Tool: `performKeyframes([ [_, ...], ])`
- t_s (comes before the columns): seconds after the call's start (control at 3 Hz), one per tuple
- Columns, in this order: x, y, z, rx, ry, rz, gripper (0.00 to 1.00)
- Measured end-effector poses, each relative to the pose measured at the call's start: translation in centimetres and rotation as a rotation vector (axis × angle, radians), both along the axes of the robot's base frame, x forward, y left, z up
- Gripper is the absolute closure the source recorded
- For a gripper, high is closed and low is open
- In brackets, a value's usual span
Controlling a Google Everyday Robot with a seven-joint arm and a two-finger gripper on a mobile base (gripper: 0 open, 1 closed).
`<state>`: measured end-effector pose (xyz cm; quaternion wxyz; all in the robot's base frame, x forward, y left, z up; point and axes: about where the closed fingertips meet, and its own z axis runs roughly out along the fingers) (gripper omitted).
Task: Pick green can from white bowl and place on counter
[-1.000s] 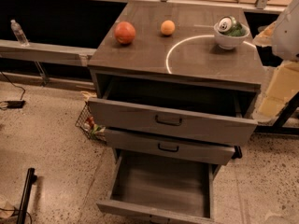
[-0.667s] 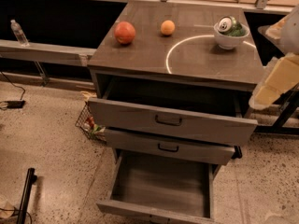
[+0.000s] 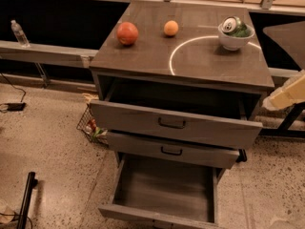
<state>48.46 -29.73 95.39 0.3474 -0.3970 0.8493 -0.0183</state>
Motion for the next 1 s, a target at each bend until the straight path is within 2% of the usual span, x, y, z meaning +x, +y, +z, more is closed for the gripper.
performKeyframes([
  [0.33, 3.5, -1.2, 0.5, 0.078, -0.165, -0.01, 0.0],
  [0.67, 7.9, -3.9, 5.0, 0.078, -0.336, -0.063, 0.0],
  [1.0, 8.9, -4.0, 7.4, 0.063, -0.381, -0.067, 0.0],
])
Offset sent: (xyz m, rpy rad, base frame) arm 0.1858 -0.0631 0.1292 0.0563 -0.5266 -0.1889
